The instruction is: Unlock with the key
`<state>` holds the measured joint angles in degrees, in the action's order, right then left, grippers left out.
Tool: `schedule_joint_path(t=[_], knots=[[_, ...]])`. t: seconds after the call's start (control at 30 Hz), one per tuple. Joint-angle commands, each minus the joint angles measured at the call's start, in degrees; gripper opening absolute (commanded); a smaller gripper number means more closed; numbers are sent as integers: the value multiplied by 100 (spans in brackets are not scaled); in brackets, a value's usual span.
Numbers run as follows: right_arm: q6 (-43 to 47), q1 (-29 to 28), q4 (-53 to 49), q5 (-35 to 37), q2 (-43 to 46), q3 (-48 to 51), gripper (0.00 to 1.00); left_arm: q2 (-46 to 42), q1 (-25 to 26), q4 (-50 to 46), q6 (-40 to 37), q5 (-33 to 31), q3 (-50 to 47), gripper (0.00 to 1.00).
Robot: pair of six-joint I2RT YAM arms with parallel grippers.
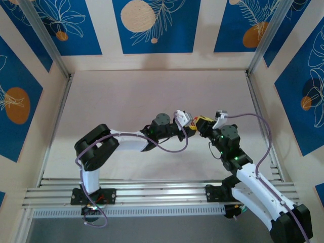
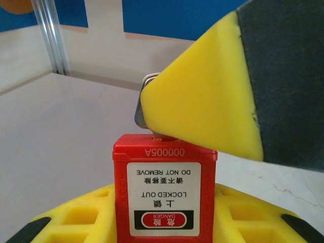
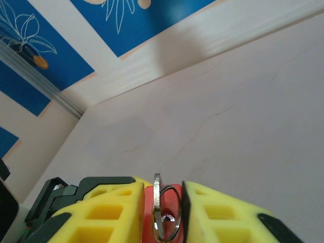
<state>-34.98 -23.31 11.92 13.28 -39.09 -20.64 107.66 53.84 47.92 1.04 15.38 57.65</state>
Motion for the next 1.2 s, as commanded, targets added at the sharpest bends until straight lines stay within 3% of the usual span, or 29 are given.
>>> schedule_joint_path(t=[0.0,0.4,0.57,1.17], knots=[[264,66,-214,-304,92,-209,34,-245,-6,536,-254,-61,221,18],[496,533,-332,-832,416,-663,54,-336,-6,133,-1115,-418,87,18],[665,608,-190,-678,616,-565,60,-385,-1,100,-1283,-516,36,18],[278,880,281,-337,657,-165,60,-535,18,198,-1488,-563,-230,18]])
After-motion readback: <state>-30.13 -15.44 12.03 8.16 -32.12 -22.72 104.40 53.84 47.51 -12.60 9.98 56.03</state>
